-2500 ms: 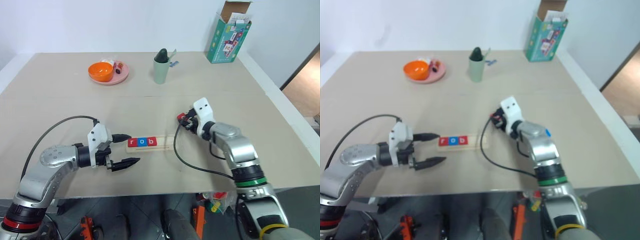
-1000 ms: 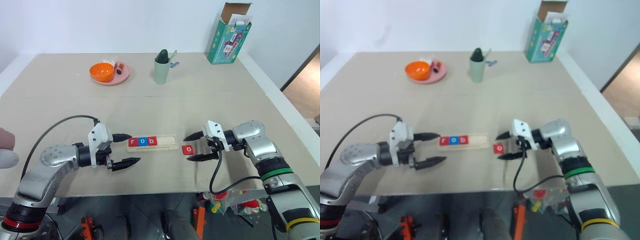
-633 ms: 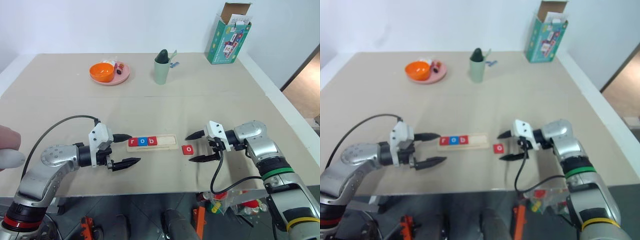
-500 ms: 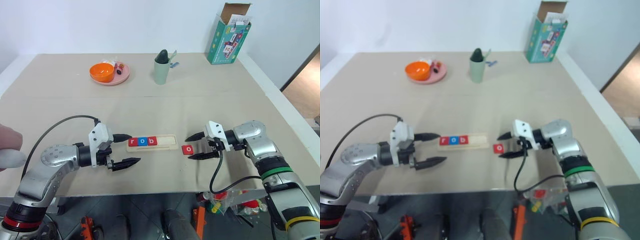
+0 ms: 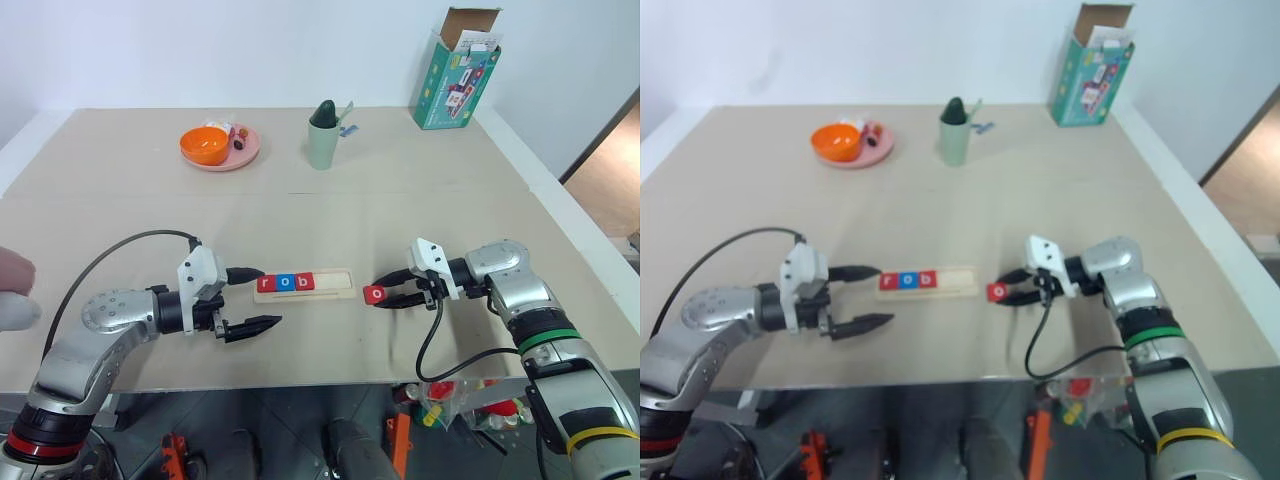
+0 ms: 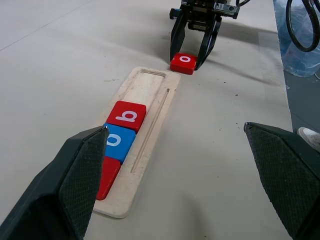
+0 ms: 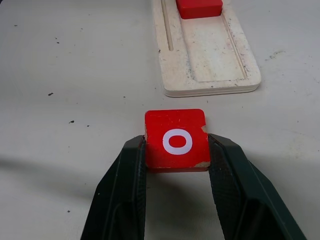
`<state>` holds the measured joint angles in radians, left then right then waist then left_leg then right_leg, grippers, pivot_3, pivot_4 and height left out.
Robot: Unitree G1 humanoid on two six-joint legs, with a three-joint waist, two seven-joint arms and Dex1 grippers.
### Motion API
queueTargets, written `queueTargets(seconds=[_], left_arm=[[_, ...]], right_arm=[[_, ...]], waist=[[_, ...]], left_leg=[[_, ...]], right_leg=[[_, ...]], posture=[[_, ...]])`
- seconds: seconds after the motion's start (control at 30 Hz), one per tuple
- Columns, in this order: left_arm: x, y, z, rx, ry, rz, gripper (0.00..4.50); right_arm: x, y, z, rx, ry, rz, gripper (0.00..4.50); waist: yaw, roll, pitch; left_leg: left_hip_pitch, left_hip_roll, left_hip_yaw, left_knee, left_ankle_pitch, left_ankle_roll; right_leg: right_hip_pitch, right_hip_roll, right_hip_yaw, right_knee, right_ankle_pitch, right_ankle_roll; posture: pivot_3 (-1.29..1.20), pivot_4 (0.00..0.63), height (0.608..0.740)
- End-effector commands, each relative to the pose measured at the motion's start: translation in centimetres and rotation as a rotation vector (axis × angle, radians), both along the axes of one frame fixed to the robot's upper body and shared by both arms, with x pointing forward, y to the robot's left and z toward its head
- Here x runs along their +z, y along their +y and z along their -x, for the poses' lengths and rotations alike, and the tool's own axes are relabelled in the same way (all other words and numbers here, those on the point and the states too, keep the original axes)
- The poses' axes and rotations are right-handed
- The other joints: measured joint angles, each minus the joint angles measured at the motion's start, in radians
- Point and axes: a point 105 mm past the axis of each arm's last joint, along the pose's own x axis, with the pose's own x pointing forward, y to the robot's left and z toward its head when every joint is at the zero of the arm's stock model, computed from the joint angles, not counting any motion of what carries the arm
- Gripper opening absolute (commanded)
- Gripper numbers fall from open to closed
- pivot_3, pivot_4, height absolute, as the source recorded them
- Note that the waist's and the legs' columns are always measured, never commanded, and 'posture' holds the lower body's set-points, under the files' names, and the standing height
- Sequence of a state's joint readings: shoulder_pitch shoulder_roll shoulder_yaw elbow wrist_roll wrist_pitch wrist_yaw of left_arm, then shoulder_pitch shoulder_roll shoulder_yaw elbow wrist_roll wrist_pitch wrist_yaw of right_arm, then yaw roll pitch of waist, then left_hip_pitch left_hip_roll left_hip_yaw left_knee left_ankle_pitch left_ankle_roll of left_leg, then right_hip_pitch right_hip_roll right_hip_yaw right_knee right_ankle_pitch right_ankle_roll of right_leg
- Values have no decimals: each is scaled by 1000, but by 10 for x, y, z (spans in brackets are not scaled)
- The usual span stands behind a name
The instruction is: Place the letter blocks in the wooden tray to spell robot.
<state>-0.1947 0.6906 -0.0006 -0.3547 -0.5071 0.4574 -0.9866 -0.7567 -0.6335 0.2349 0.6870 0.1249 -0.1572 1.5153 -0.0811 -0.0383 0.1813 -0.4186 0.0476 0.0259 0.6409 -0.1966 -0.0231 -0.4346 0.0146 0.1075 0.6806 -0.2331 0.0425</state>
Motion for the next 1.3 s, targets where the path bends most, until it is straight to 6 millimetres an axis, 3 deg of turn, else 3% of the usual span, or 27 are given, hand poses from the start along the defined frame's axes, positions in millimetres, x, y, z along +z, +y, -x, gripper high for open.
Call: queueTargets(seconds=[0.03,0.23,0.6,1.3], left_arm=[[8,2,3,1,-49,-17,4500],[5,11,0,38,-36,-17,4500],[1,23,-5,115,-31,-2,4500],[1,20,-5,126,-45,0,4500]], right_arm=[[33,7,-3,35,-56,-45,1184],[58,39,-6,84,-50,-102,1184],[33,79,-19,115,-76,7,1184],[24,89,-30,118,-74,75,1184]], waist=[[0,0,0],[-3,0,0],[1,0,0],[1,0,0]], left_leg=[[0,0,0,0,0,0],[0,1,0,0,0,0],[-2,0,0,0,0,0],[-2,1,0,-1,0,0]], right_leg=[[0,0,0,0,0,0],[-1,1,0,1,1,-1],[-2,0,0,1,0,-1],[-2,0,-1,1,0,-1]], posture=[[0,150,740],[0,150,740],[0,150,740],[0,150,740]])
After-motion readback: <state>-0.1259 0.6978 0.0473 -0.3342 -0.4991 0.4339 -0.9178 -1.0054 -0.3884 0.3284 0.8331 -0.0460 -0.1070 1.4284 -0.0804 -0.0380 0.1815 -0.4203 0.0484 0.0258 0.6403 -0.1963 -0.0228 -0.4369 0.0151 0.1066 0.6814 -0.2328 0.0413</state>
